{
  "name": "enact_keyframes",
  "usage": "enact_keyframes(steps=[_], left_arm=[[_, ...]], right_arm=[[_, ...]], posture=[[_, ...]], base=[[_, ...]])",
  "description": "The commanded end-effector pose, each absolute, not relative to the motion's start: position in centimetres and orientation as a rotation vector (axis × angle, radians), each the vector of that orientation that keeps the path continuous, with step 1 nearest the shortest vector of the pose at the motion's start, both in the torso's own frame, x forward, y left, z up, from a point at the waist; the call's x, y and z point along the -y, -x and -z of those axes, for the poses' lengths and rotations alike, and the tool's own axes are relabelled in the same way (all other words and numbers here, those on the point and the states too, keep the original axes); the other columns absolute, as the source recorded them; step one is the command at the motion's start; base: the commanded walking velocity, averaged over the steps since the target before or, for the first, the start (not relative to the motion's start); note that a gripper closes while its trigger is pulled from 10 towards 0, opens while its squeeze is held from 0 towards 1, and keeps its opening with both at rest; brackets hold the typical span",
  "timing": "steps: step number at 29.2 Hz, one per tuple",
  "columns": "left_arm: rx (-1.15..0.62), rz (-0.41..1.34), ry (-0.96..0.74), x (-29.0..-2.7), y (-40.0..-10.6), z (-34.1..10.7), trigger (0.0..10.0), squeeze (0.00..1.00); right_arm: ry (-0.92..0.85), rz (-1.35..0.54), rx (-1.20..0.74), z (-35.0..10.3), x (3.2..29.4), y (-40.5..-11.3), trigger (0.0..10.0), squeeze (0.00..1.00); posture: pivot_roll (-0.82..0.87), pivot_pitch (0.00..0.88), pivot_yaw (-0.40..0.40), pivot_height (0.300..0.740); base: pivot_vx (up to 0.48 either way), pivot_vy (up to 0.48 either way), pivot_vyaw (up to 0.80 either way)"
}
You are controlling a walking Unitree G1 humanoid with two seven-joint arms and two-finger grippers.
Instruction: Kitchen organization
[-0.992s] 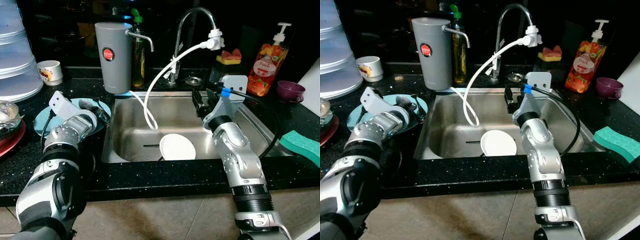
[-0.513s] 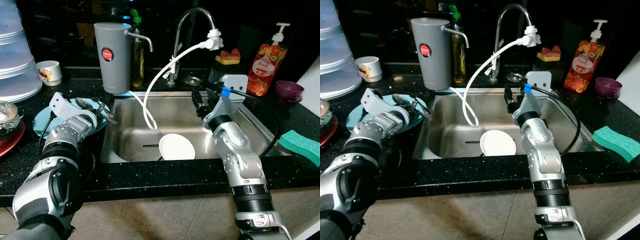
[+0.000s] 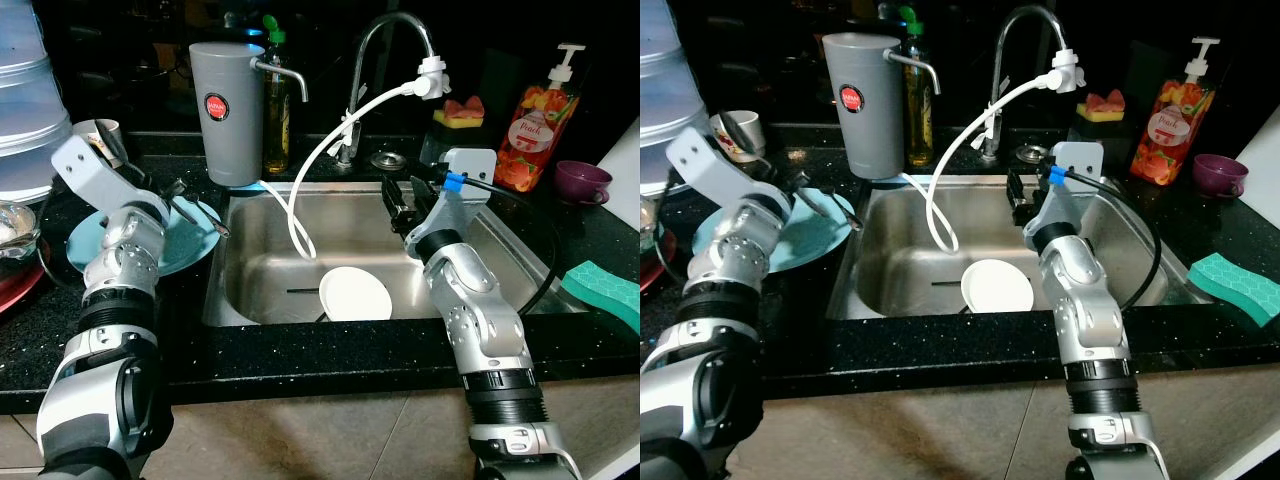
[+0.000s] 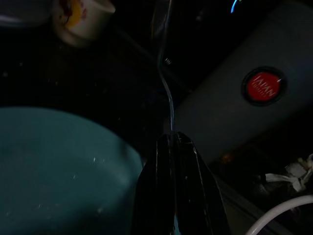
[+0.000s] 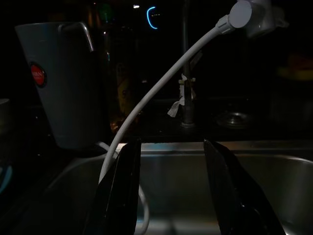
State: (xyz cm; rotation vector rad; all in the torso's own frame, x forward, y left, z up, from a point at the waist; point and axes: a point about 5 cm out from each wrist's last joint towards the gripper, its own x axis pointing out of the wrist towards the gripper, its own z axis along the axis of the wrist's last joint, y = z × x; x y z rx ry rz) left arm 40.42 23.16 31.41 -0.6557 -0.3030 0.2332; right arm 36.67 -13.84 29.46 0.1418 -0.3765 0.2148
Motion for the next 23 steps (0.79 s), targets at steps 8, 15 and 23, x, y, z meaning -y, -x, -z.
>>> enact_keyframes(steps=[8,15,23], left_arm=[[0.27,0.195,0.377,-19.6,-39.8,-31.6,10.0,0.0],[0.251,0.5,0.175,-18.0,-37.9,-31.0,10.0,0.0],[0.266,0.809,0.127,-15.7,-35.8,-30.7,10.0,0.0]], right_arm=[[-0.241,-0.254,0.402,-30.7,14.2,-36.2,10.0,0.0],[-0.278,-0.313,0.411,-31.2,14.1,-35.7,10.0,0.0],[-0.378,-0.531,0.365,-31.4,12.7,-34.5,10.0,0.0]], posture=[[0.01,0.117,-0.053,0.74],[0.01,0.12,-0.052,0.74],[0.01,0.12,-0.052,0.74]], base=[[0.0,0.0,0.0],[0.0,0.0,0.0],[0.0,0.0,0.0]])
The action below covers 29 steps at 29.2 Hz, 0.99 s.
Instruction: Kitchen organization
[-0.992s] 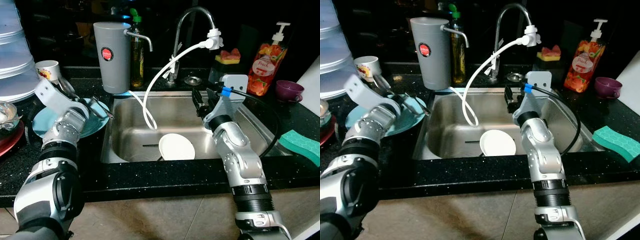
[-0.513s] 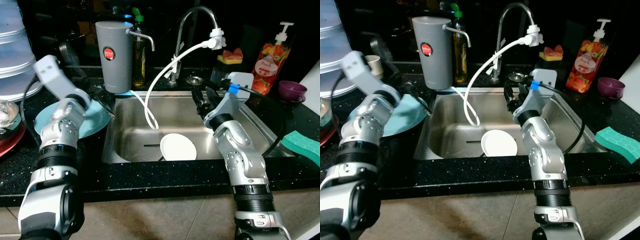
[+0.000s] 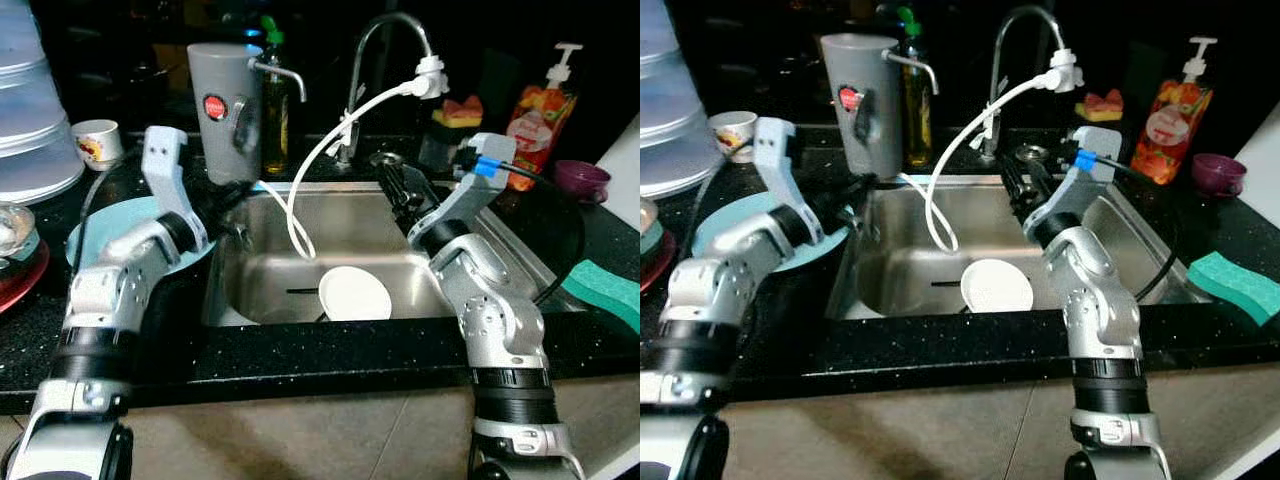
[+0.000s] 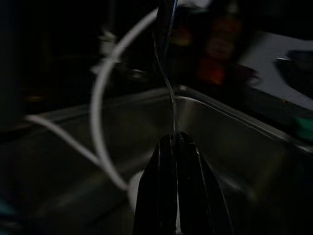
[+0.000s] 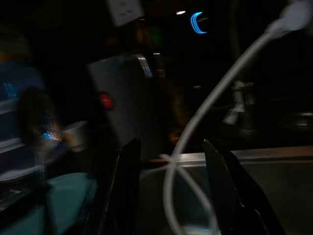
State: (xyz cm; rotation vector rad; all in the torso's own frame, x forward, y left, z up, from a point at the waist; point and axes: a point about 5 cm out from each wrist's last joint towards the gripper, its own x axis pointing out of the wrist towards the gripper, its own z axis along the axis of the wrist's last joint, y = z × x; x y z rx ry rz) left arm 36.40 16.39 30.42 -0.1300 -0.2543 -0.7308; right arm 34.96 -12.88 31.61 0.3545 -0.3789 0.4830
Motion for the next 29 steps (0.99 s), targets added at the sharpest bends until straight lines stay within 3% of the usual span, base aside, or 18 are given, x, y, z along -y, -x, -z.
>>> enact_keyframes(steps=[1,13,29], left_arm=[[0.266,0.809,0.127,-15.7,-35.8,-30.7,10.0,0.0],[0.22,0.969,0.146,-12.3,-35.0,-29.3,10.0,0.0],[0.187,1.081,0.183,-9.9,-33.6,-28.4,10.0,0.0]], right_arm=[[-0.378,-0.531,0.365,-31.4,12.7,-34.5,10.0,0.0],[-0.461,-0.791,0.253,-30.0,9.7,-32.6,10.0,0.0],[-0.497,-0.819,0.177,-29.2,9.1,-32.5,10.0,0.0]], posture=[[0.01,0.12,-0.052,0.74],[0.0,0.119,-0.047,0.74],[0.0,0.119,-0.047,0.74]], base=[[0.0,0.0,0.0],[0.0,0.0,0.0],[0.0,0.0,0.0]])
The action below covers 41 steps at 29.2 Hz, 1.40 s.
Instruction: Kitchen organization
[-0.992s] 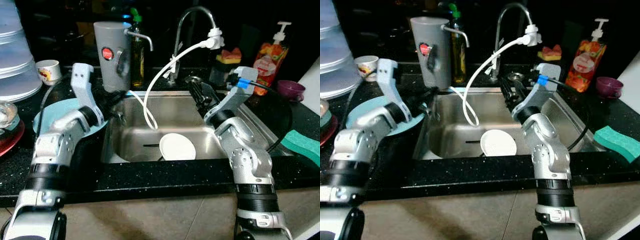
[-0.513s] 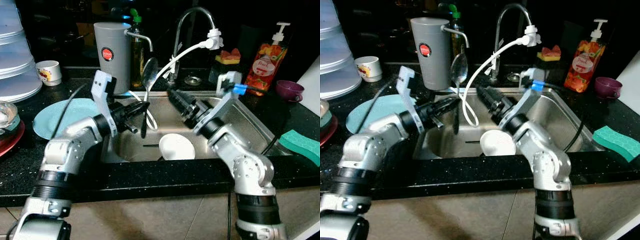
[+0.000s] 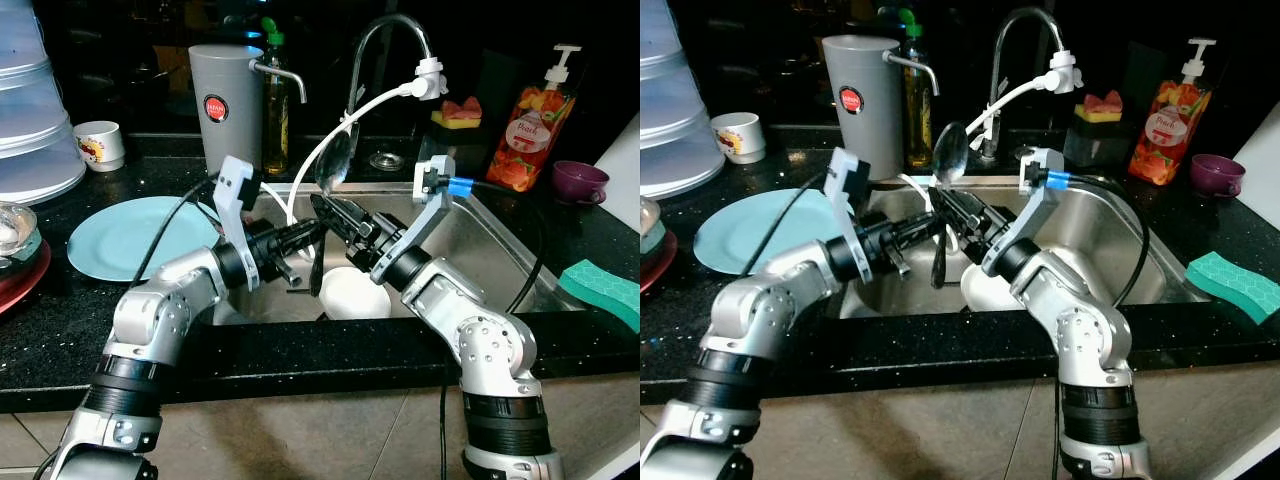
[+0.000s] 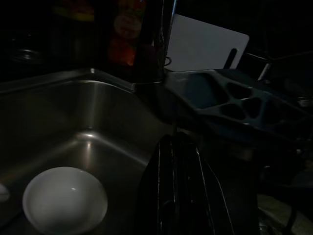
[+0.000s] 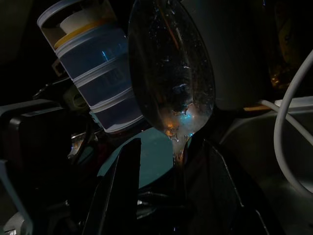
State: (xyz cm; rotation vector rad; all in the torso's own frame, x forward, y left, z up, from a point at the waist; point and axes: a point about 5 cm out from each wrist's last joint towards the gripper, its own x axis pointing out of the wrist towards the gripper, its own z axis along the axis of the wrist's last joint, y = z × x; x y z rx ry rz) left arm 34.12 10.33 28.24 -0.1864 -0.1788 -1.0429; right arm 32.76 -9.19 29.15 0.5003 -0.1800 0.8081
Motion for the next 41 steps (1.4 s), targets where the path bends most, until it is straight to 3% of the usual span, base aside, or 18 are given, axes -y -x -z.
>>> enact_keyframes(steps=[1,4,5,22,23,24,25,26,27,41], left_arm=[[0.185,1.083,0.183,-9.9,-33.6,-28.4,10.0,0.0],[0.18,1.082,0.18,-9.8,-33.5,-28.3,10.0,0.0],[0.178,1.081,0.177,-9.8,-33.5,-28.2,10.0,0.0],[0.182,0.976,0.182,-10.2,-34.2,-28.2,10.0,0.0],[0.199,0.96,0.195,-10.3,-34.4,-28.4,10.0,1.0],[0.209,0.944,0.195,-10.4,-34.4,-28.5,10.0,1.0],[0.216,0.935,0.195,-10.4,-34.4,-28.6,10.0,1.0],[0.221,0.929,0.197,-10.5,-34.4,-28.7,10.0,1.0],[0.231,0.922,0.203,-10.6,-34.3,-28.8,10.0,0.0],[0.264,0.869,0.253,-12.1,-33.6,-28.9,10.0,0.0]], right_arm=[[-0.495,-0.816,0.172,-29.1,9.1,-32.5,10.0,0.0],[-0.492,-0.811,0.168,-29.0,9.1,-32.5,10.0,0.0],[-0.492,-0.801,0.169,-29.0,9.2,-32.6,0.0,0.0],[-0.494,-0.741,0.181,-28.9,9.9,-33.2,0.0,0.0],[-0.485,-0.712,0.171,-28.8,10.0,-33.5,0.0,0.0],[-0.482,-0.7,0.168,-28.7,10.1,-33.7,0.0,0.0],[-0.478,-0.686,0.166,-28.6,10.2,-33.8,0.9,0.0],[-0.475,-0.672,0.166,-28.6,10.3,-34.0,4.2,0.0],[-0.466,-0.65,0.168,-28.5,10.4,-34.2,10.0,0.0],[-0.275,-0.325,0.093,-25.1,12.1,-38.7,10.0,0.0]], posture=[[0.0,0.119,-0.047,0.74],[0.0,0.119,-0.047,0.74],[0.0,0.119,-0.047,0.74],[0.0,0.113,-0.052,0.74],[0.0,0.11,-0.057,0.74],[0.0,0.11,-0.057,0.74],[0.0,0.11,-0.057,0.74],[0.0,0.11,-0.057,0.74],[0.0,0.11,-0.057,0.74],[0.02,0.111,-0.061,0.74]], base=[[0.0,0.0,0.0],[0.0,0.0,0.0],[0.0,0.0,0.0],[0.0,0.0,0.0],[0.0,0.0,0.0],[0.0,0.0,0.0],[0.0,0.0,0.0],[0.0,0.0,0.0],[0.0,0.0,0.0],[0.0,0.0,0.0]])
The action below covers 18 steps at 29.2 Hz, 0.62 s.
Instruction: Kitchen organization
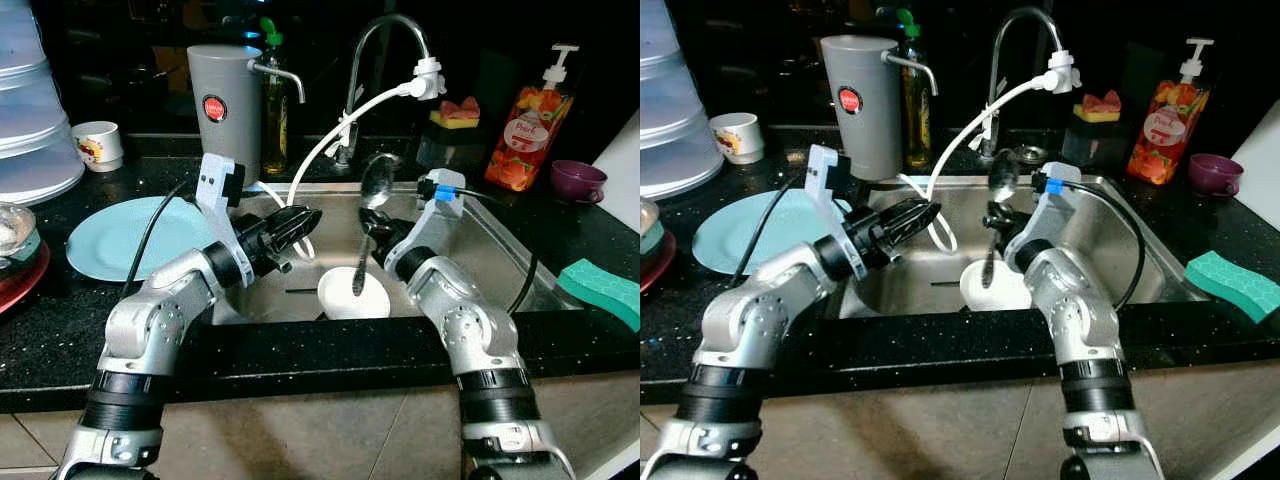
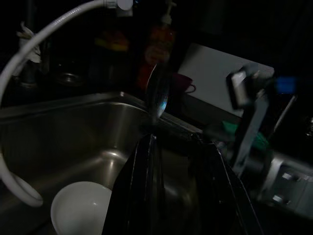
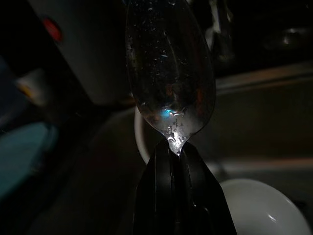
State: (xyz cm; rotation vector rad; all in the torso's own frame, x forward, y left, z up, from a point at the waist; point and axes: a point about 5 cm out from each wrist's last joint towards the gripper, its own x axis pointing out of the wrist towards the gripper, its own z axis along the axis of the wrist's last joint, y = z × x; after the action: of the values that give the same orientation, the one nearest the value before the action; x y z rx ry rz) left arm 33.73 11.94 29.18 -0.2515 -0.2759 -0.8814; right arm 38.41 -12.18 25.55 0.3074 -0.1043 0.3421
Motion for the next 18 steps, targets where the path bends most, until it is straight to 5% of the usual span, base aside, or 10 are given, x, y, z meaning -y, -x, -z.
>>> enact_keyframes(steps=[1,3,4,5,6,18], left_arm=[[0.261,0.852,0.253,-12.3,-33.8,-28.8,10.0,0.0],[0.254,0.833,0.256,-12.4,-33.9,-28.8,10.0,0.0],[0.249,0.811,0.255,-12.5,-34.1,-28.7,10.0,0.0],[0.246,0.793,0.26,-12.6,-34.3,-28.7,10.0,0.0],[0.241,0.775,0.265,-12.7,-34.5,-28.7,10.0,0.0],[0.218,0.66,0.283,-13.5,-35.4,-28.6,10.0,0.0]], right_arm=[[-0.245,-0.319,0.069,-24.6,11.9,-38.9,10.0,0.0],[-0.216,-0.311,0.044,-23.9,11.7,-39.2,10.0,0.0],[-0.198,-0.306,0.022,-23.4,11.6,-39.3,10.0,0.34],[-0.177,-0.299,0.002,-22.8,11.4,-39.4,10.0,0.34],[-0.162,-0.295,-0.017,-22.1,11.2,-39.5,10.0,1.0],[-0.162,-0.275,0.046,-22.5,11.2,-39.8,10.0,1.0]], posture=[[0.02,0.111,-0.061,0.74],[0.02,0.112,-0.062,0.74],[0.02,0.112,-0.062,0.74],[0.02,0.112,-0.062,0.74],[0.02,0.112,-0.062,0.74],[0.02,0.12,-0.06,0.74]], base=[[0.0,0.0,0.0],[0.0,0.0,0.0],[0.0,0.0,0.0],[0.0,0.0,0.0],[0.0,0.0,0.0],[0.0,0.0,0.0]])
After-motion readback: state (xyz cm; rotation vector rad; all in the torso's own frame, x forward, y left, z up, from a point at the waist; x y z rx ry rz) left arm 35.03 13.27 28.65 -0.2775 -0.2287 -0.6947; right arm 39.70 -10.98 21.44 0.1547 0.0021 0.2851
